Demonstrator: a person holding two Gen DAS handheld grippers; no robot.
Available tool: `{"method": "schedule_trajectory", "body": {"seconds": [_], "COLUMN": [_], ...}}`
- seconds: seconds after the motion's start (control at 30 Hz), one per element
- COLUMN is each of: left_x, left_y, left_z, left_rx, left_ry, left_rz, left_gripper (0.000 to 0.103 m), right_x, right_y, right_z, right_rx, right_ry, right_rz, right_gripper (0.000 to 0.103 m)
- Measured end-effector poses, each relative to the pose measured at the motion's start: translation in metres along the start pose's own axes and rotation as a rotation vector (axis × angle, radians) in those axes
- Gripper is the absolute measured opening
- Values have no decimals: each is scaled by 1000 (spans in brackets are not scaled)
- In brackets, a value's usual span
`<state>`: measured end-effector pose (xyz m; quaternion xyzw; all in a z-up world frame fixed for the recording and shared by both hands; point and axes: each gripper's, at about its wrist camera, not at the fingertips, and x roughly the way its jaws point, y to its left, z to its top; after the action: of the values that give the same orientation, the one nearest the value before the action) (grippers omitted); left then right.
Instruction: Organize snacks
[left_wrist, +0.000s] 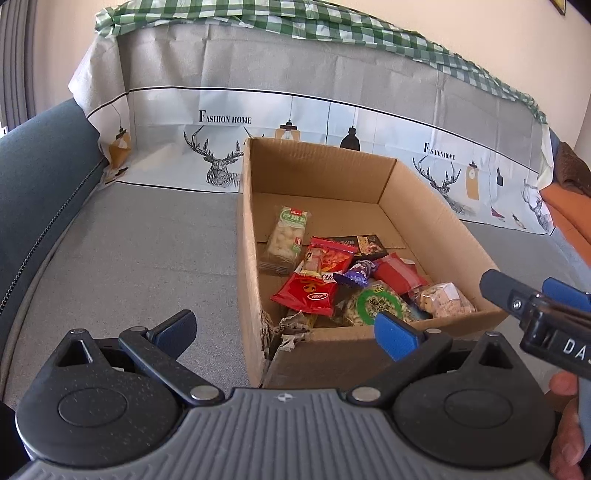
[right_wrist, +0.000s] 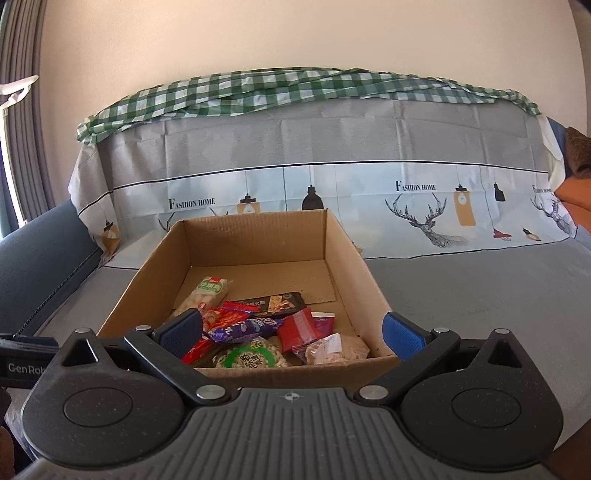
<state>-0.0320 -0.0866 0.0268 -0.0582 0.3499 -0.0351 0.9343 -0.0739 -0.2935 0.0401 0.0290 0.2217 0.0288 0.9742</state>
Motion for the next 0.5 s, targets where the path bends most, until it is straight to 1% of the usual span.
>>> {"method": "schedule_trajectory", "body": {"seconds": [0.5], "left_x": [1], "left_y": [-7], "left_z": [-2], "left_rx": [19], "left_ry": [-4], "left_rz": [0], "left_gripper": [102], "right_x": [0], "right_y": [-2], "right_z": [0], "right_rx": [1], "right_ry": [0], "right_rz": [13], "right_gripper": [102]}}
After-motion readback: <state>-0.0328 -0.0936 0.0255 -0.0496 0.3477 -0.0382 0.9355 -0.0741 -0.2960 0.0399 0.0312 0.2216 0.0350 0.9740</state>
